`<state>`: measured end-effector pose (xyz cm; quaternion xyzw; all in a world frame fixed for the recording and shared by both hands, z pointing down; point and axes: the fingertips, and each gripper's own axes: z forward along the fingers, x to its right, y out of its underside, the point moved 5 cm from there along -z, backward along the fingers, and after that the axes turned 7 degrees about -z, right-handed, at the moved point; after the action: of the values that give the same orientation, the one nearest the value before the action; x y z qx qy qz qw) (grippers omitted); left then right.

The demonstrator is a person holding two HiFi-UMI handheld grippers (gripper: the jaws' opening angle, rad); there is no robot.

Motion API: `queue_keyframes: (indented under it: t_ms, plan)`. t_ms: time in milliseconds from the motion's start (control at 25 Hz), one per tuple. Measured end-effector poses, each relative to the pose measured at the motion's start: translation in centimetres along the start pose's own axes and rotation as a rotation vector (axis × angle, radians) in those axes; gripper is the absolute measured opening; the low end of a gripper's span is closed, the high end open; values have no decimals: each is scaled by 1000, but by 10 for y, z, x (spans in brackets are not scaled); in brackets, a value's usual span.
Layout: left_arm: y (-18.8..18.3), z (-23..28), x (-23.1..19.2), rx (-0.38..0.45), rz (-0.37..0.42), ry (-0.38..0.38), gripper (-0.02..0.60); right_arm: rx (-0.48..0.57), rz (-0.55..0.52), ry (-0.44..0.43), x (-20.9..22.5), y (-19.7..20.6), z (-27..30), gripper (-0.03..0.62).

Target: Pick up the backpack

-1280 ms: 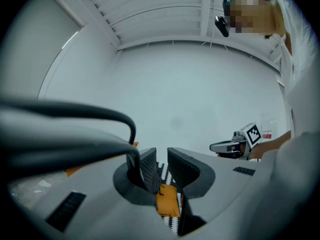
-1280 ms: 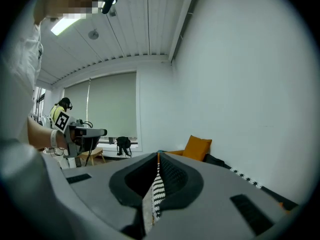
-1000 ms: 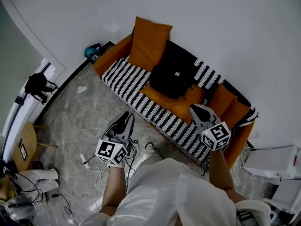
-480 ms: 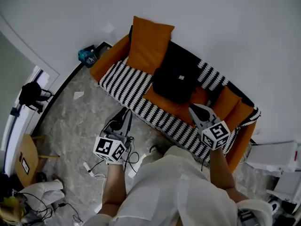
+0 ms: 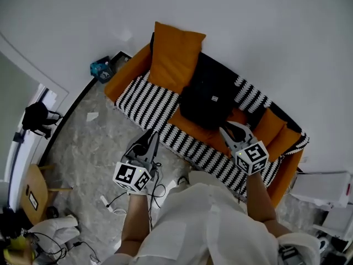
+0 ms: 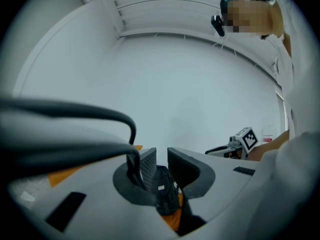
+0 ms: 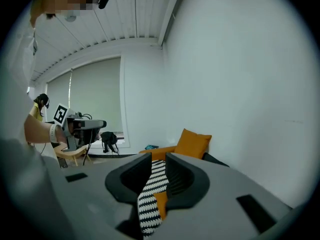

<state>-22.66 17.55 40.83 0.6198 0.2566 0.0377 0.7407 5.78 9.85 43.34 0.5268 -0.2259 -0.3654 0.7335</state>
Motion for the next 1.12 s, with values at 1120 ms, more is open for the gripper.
queue_keyframes:
  t_ms: [1120]
  plan:
    - [23, 285, -28, -192, -77, 250, 86, -102, 107, 91, 184, 51, 114, 126]
